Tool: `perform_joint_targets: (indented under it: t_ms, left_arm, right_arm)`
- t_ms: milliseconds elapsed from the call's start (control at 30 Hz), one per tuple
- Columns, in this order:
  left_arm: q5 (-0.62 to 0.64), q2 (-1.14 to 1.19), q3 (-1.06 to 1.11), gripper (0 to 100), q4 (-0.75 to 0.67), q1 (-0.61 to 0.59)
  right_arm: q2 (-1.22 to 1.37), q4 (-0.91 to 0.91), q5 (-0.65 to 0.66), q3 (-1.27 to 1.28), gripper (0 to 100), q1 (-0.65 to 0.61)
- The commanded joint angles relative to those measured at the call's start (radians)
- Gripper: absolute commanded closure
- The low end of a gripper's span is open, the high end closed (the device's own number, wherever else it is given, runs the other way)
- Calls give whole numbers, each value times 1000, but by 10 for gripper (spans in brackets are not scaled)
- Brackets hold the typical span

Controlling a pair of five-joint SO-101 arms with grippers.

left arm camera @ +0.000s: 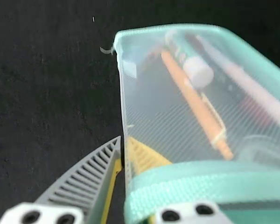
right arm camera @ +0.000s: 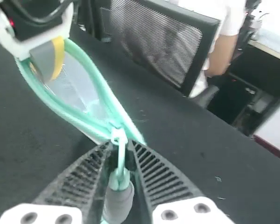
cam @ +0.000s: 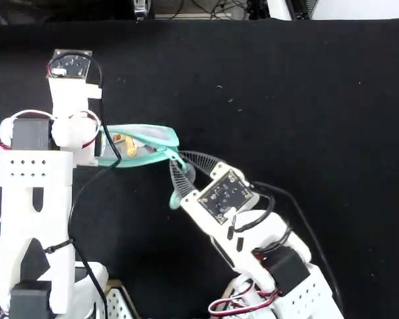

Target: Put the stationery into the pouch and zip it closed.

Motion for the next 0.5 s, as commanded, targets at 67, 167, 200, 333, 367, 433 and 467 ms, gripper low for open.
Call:
perform_joint_targets:
  t_ms: [67,167,200,333,367,433,467]
  left_arm:
    - [-2,-3,-81,963,-46,1]
    - [-2,-3,-139,928,-44,-1]
    - [-2,-3,-156,907,-44,-1]
    - [-3,-3,-219,816,2,-1]
    - [-3,-3,-243,804,20,-2]
    - [-3,-3,-309,802,68,-2]
    - [-3,-3,-352,802,97,-2]
  right_arm:
    - [88,52,3,-237,986,26]
    - [219,87,48,-378,986,25]
    - [272,97,64,-424,986,23]
    - [458,110,80,-567,986,23]
    - [496,107,80,-593,986,23]
    - [562,106,80,-641,986,21]
    - [587,106,80,-661,986,21]
